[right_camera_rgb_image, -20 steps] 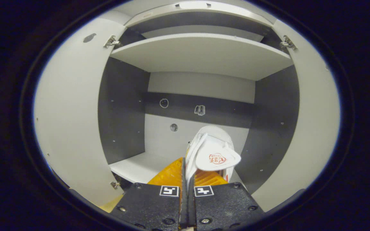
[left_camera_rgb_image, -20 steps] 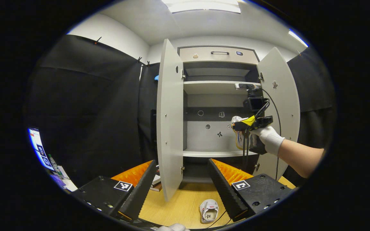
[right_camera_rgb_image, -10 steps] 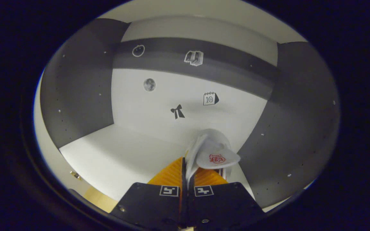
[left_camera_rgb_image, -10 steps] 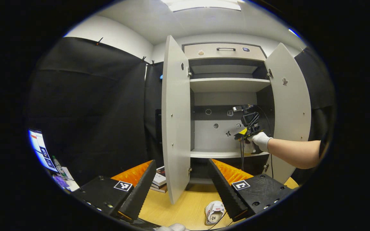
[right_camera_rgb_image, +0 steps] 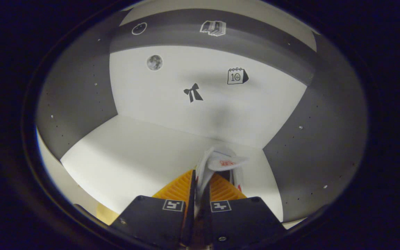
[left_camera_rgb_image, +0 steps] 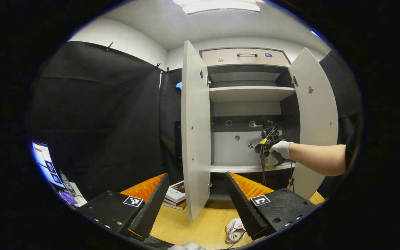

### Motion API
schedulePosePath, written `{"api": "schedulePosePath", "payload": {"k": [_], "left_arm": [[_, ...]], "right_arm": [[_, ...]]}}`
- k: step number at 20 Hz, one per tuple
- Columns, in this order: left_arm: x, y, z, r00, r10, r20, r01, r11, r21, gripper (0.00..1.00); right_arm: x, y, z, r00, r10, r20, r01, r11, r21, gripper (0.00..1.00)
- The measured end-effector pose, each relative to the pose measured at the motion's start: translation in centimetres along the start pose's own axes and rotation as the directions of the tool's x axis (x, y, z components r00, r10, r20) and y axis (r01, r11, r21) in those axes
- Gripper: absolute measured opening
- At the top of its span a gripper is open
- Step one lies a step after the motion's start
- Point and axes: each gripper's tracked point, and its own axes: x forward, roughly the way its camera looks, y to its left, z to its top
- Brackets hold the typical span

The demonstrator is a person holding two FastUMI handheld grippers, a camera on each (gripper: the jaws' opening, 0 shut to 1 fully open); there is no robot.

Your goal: Grab one shoe with the right hand and put it into the shoe cabinet, grab the other shoe with the left hand and put it into the shoe cabinet; then close the right door with the right hand and the left door with the left hand.

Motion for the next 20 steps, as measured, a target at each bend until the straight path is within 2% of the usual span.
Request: {"api": "schedulePosePath", "payload": {"k": [3,4,5,6,8,11,14,15,17,20], "left_arm": [[-0.5,1.1,0.0,1.0,-0.004,0.002,0.005,1.0,-0.014,0.96],[-0.7,1.4,0.1,1.0,-0.007,0.004,0.007,1.0,-0.017,0.96],[-0.9,1.6,0.2,1.0,-0.012,0.008,0.012,1.0,-0.02,0.96],[-1.1,1.8,0.3,1.0,-0.021,0.008,0.021,1.0,-0.02,0.96],[-1.8,1.9,0.3,0.999,-0.036,0.005,0.036,0.999,-0.016,0.96],[-2.5,2.2,0.7,0.998,-0.066,0.012,0.066,0.998,-0.01,0.96],[-3.0,1.9,0.9,0.994,-0.11,0.02,0.11,0.994,-0.008,0.96],[-3.1,1.6,0.7,0.992,-0.127,0.016,0.127,0.992,-0.009,0.96],[-3.3,0.9,0.7,0.986,-0.167,0.015,0.167,0.986,-0.015,0.96],[-3.5,0.0,0.6,0.976,-0.219,0.018,0.219,0.976,-0.012,0.96]], "right_arm": [[-4.6,-0.8,2.7,0.986,-0.031,0.161,0.027,0.999,0.027,0.57],[-6.9,-1.0,3.9,0.972,-0.041,0.23,0.034,0.999,0.034,0.61],[-9.1,-1.0,4.7,0.952,-0.046,0.303,0.036,0.999,0.04,0.76],[-11.6,-1.2,5.3,0.93,-0.059,0.362,0.043,0.998,0.052,0.76],[-16.6,-1.0,5.7,0.881,-0.063,0.469,0.028,0.996,0.083,1.0],[-23.9,-0.2,5.0,0.815,-0.039,0.578,-0.021,0.995,0.096,1.0],[-30.6,0.9,2.5,0.751,-0.002,0.661,-0.07,0.994,0.082,1.0],[-32.2,1.4,0.9,0.739,0.011,0.674,-0.09,0.993,0.081,1.0],[-34.5,1.8,-2.0,0.727,0.036,0.686,-0.11,0.992,0.064,1.0],[-37.3,1.5,-8.4,0.745,0.035,0.666,-0.089,0.995,0.048,1.0]]}}
